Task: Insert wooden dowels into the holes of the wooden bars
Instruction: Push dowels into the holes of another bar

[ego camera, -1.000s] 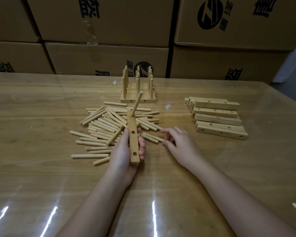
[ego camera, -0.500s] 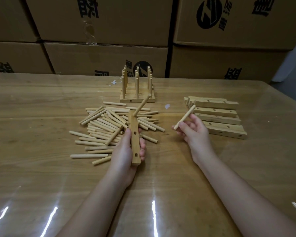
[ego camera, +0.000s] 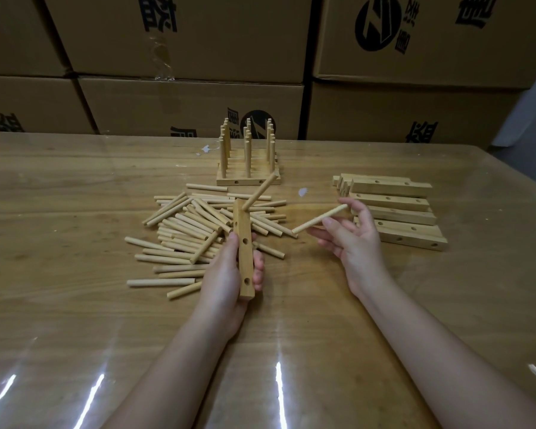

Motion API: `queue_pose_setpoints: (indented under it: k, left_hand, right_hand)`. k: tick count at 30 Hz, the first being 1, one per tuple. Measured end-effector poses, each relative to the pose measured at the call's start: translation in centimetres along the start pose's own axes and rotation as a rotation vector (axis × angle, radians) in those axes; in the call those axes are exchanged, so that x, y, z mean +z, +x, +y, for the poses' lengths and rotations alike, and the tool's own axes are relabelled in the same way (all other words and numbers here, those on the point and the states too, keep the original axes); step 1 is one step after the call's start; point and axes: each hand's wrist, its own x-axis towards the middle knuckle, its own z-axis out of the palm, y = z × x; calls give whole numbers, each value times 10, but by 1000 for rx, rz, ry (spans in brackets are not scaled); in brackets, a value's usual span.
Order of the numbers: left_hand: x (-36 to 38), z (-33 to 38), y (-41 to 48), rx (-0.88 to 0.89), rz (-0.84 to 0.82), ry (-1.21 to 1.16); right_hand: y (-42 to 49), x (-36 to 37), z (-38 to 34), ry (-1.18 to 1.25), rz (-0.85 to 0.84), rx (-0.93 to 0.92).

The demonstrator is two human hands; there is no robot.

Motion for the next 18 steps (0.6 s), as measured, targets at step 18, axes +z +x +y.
queue_pose_setpoints:
  k: [18]
  left_hand:
    - [3, 0, -4, 54, 4, 81]
  right_hand:
    - [-5, 3, 0, -196, -122, -68]
